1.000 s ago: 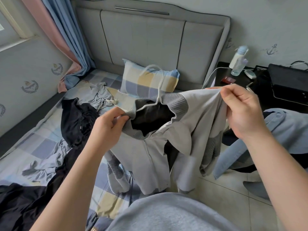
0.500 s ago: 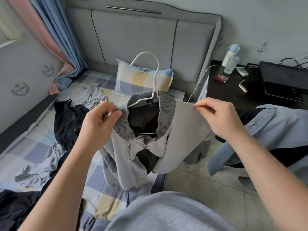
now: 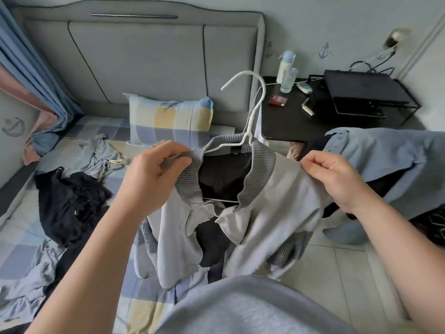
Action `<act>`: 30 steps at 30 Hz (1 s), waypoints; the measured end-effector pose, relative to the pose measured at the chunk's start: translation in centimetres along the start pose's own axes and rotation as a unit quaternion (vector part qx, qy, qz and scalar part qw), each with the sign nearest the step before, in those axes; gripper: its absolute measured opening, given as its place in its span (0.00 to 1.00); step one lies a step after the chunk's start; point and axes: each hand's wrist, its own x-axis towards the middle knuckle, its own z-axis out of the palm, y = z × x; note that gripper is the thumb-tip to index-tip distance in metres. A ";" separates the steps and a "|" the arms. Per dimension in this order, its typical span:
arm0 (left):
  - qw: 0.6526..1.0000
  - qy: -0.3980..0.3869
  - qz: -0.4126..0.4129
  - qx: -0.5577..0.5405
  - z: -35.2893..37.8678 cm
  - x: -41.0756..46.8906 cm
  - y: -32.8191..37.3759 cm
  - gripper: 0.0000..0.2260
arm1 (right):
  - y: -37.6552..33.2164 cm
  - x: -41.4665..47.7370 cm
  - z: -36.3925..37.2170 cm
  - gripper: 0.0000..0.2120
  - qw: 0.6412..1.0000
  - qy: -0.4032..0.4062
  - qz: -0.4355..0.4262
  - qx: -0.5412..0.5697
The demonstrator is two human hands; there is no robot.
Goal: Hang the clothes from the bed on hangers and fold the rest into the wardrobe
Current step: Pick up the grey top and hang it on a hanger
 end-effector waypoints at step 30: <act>0.927 -0.226 0.240 -0.180 42.3 4.3 37.4 0.06 | 4.5 -28.5 -35.9 0.15 0.926 0.328 0.023 -0.183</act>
